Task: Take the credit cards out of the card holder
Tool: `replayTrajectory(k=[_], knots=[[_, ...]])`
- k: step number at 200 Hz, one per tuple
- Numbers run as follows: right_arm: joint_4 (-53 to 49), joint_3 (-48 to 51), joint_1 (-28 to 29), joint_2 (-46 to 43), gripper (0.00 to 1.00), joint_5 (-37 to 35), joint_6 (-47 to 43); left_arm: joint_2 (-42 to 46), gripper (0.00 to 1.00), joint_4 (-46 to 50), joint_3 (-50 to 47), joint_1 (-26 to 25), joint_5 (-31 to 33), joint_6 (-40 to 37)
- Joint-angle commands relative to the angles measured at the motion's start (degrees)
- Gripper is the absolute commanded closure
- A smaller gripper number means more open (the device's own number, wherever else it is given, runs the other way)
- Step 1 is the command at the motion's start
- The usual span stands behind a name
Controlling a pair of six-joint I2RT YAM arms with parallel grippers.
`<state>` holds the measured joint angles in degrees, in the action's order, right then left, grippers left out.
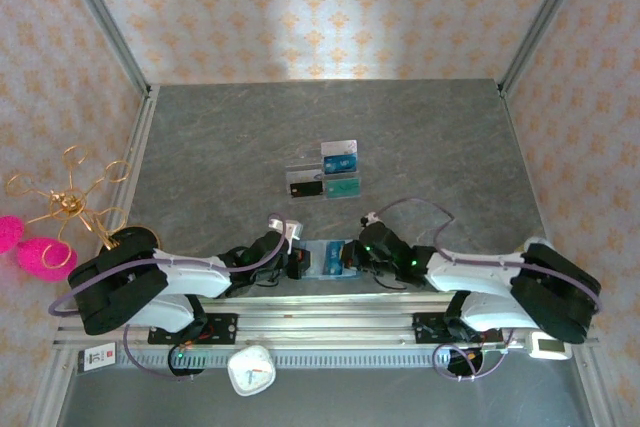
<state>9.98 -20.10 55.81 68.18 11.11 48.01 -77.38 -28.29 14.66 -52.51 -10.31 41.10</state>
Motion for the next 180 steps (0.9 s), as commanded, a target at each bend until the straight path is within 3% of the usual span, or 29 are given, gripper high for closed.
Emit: replayTrajectory(k=[1, 27, 49, 73, 108, 180], knots=[[-6.2, 0.1, -0.1, -5.1, 1.0, -4.0, -1.1, 1.5, 1.0, 1.4, 0.3, -0.3, -1.0, 1.0], [-7.9, -3.1, -0.1, -13.8, 1.0, -6.3, -5.0, 12.7, 1.0, 3.1, 3.6, 0.7, 1.8, 0.2], [-7.2, -6.9, -0.1, -18.5, 1.0, -10.5, -8.6, 20.2, 0.78, 1.7, 5.7, 2.4, 3.1, -1.2], [-2.6, -10.8, -0.1, -18.5, 1.0, -13.9, -10.8, 24.2, 0.65, -7.4, 5.0, 3.5, 4.3, -0.1], [11.1, -11.9, -0.1, -18.3, 1.0, -16.8, -11.1, 24.4, 0.56, -25.1, 3.3, 4.3, 4.1, 3.6], [24.9, -13.7, 0.4, -15.7, 1.0, -19.8, -6.9, 18.1, 0.55, -45.2, 1.1, 4.3, 3.3, 7.9]])
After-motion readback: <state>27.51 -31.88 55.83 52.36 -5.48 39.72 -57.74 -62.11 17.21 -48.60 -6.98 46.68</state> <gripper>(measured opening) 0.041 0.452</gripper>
